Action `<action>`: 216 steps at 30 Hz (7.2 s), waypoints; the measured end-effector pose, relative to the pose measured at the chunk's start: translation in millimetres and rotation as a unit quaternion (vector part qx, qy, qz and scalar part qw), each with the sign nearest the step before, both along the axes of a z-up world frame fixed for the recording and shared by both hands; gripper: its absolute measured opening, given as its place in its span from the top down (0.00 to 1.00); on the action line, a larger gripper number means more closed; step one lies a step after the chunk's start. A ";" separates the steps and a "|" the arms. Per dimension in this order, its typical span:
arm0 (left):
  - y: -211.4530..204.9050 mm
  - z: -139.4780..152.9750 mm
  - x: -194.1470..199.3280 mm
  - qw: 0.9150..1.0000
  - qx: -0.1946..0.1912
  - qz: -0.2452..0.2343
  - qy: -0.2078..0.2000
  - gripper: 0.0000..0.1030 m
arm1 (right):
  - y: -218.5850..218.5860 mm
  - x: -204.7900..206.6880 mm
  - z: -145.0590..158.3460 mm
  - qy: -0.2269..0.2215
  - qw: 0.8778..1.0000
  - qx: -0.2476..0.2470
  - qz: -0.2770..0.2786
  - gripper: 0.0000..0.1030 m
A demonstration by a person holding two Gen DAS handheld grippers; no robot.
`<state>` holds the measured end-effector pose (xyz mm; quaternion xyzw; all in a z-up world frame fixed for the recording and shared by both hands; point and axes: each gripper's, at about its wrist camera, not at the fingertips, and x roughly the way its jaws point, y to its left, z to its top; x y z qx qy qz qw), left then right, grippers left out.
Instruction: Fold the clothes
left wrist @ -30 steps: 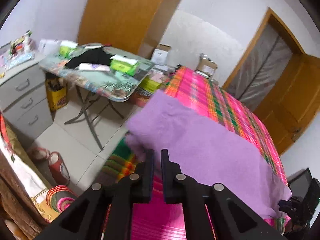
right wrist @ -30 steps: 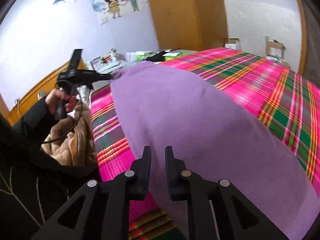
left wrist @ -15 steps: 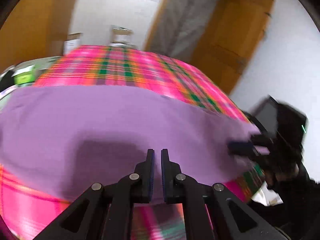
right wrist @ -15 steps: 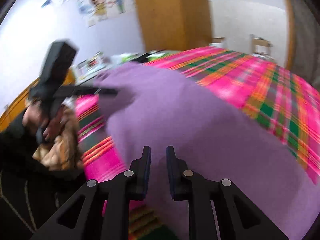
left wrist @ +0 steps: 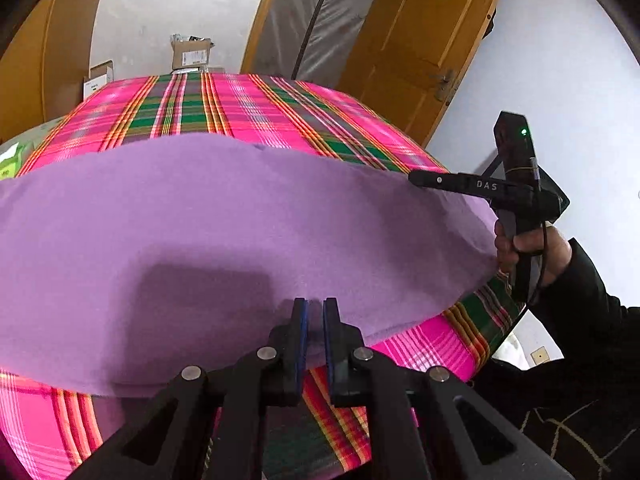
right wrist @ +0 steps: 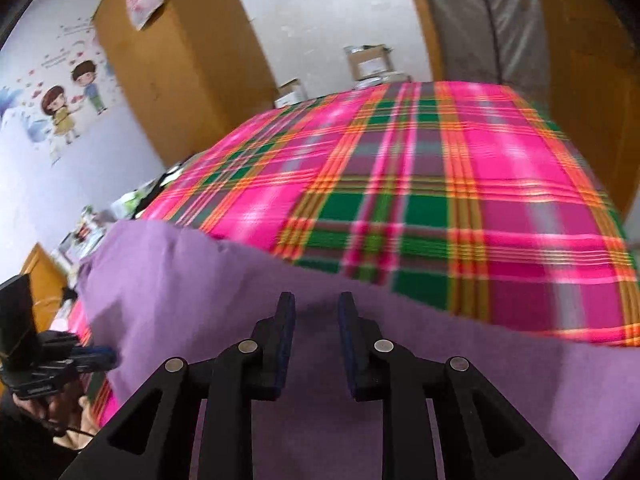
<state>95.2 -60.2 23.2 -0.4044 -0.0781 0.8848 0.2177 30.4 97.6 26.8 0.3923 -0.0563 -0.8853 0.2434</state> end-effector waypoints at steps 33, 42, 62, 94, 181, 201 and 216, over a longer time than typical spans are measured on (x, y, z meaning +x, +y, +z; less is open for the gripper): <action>76.4 2.3 -21.7 0.995 -0.005 -0.102 0.009 0.93 | 114.9 109.3 -2.1 0.042 0.991 -0.011 -0.127 0.77; 103.1 -5.6 -25.2 0.992 -0.020 -0.123 -0.001 0.93 | 99.0 136.3 -15.5 0.078 0.992 0.058 -0.085 0.80; 120.3 -5.0 -30.2 0.991 -0.024 -0.134 -0.002 0.93 | 157.0 26.7 -3.4 -0.005 0.982 0.005 -0.187 0.79; 123.8 -9.6 -46.7 0.994 -0.015 -0.106 -0.006 0.92 | 313.7 152.0 -107.8 -0.215 0.802 -0.444 -0.336 0.53; 42.1 12.6 -15.4 0.999 0.030 0.001 0.036 0.91 | 26.3 37.6 68.3 -0.081 0.956 -0.283 0.015 0.93; 16.5 27.1 -18.9 0.995 0.084 0.041 0.036 0.73 | -32.6 61.5 9.0 -0.132 0.960 -0.202 0.141 0.61; 82.5 22.8 -41.4 0.997 -0.021 -0.027 0.063 0.70 | 52.2 92.2 2.9 -0.063 0.989 -0.127 0.037 0.60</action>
